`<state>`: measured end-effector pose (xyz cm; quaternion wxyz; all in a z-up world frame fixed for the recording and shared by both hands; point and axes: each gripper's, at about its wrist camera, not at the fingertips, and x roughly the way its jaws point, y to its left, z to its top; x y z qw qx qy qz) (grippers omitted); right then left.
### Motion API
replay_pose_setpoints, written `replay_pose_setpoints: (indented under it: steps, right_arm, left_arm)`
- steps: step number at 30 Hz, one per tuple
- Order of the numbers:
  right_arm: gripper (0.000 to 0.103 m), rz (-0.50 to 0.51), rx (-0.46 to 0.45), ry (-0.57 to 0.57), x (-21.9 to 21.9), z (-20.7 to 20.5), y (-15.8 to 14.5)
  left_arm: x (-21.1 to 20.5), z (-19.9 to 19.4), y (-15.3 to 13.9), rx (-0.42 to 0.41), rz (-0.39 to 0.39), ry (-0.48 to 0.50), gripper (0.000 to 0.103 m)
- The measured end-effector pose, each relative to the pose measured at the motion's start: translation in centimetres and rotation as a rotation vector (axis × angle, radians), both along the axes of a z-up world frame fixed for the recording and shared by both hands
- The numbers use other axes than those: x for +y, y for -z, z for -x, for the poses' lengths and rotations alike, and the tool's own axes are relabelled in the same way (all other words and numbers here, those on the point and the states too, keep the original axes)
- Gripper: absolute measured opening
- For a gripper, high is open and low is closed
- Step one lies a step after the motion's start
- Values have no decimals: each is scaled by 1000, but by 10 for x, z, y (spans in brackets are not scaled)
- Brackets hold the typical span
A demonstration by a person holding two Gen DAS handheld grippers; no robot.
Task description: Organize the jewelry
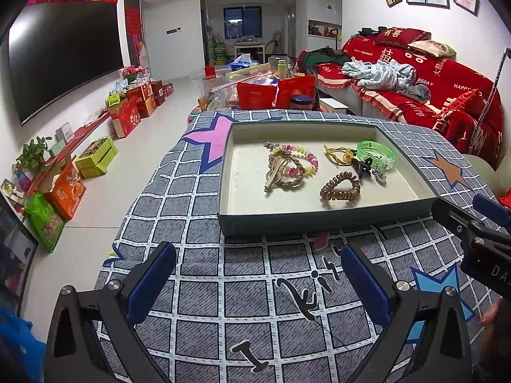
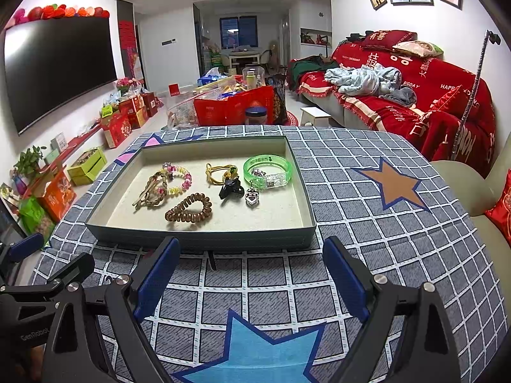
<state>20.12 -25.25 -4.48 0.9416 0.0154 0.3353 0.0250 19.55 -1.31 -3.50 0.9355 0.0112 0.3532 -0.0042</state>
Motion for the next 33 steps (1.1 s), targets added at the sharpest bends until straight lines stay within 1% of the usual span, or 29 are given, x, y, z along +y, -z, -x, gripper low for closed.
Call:
replay_pose_setpoints:
  steps: [33]
  right_arm:
    - [93,0,-3,-2,-1,1,-1]
  left_arm:
    - [-3,0,4,11,2,-4,103]
